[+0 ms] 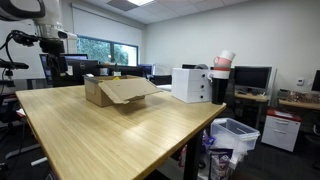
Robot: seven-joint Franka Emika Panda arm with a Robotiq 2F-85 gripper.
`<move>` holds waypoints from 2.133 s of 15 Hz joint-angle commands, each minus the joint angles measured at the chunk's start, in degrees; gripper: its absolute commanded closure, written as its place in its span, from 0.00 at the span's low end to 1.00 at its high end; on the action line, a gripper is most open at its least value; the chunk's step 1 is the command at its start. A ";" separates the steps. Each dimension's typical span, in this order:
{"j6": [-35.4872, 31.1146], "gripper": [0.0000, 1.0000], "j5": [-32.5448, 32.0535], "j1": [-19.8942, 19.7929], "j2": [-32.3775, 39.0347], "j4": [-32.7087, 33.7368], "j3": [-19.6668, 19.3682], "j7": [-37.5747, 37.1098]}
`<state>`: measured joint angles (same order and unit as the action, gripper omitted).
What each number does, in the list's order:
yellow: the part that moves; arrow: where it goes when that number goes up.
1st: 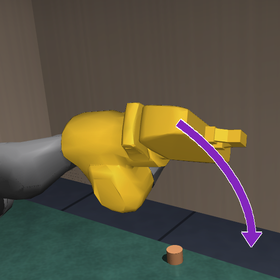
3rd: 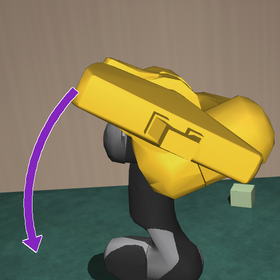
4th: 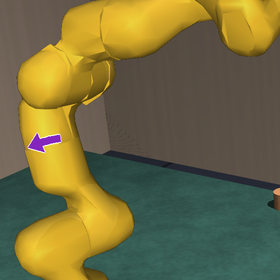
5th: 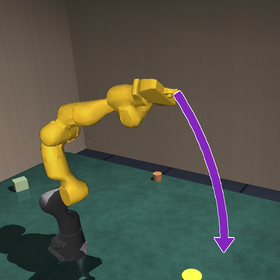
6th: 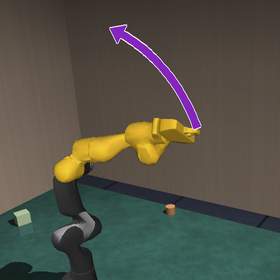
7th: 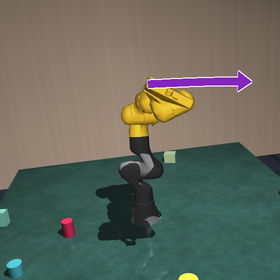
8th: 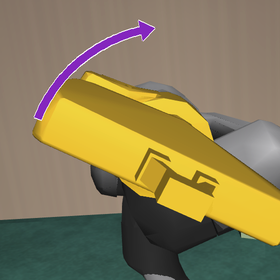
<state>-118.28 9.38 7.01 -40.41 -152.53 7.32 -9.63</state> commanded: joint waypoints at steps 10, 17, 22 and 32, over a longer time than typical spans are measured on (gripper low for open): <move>0.18 0.00 0.09 -0.19 -0.01 0.12 0.13 0.11; 0.18 0.00 0.09 -0.19 -0.01 0.12 0.13 0.11; -0.02 0.00 0.67 -0.20 -0.03 0.07 0.16 -0.61; -3.40 0.00 2.43 -0.58 -0.18 -0.36 0.62 -5.08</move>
<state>-119.82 9.80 6.97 -40.41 -152.50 7.27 -12.41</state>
